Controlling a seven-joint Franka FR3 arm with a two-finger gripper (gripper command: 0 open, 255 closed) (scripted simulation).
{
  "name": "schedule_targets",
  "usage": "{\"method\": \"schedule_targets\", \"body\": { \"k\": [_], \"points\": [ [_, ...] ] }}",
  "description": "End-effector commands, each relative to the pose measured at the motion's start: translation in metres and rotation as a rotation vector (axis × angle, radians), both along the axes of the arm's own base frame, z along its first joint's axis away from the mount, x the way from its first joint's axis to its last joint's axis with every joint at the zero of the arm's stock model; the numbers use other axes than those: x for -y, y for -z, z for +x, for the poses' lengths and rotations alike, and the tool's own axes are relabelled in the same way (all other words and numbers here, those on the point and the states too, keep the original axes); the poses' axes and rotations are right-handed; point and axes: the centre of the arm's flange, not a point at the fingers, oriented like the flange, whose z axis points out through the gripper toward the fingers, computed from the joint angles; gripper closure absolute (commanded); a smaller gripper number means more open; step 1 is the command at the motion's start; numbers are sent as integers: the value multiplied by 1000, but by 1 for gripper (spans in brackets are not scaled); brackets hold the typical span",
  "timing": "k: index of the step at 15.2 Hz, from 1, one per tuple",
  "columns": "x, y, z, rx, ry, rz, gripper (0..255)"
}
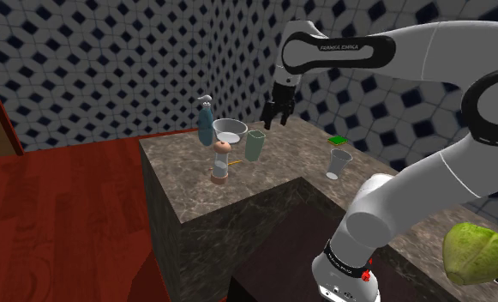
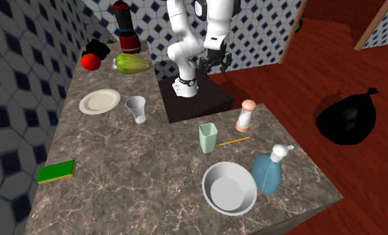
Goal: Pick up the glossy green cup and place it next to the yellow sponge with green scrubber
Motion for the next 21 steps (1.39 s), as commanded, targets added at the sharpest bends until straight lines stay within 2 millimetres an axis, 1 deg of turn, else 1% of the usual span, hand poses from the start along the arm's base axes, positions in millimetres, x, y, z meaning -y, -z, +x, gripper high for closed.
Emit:
{"method": "schedule_targets", "body": {
  "k": [1,16,21],
  "points": [
    [11,13,20,-5,-4,-2,0],
    [94,127,162,-51,-28,-13,0],
    [94,154,160,-51,-28,-13,0]
  ]
}}
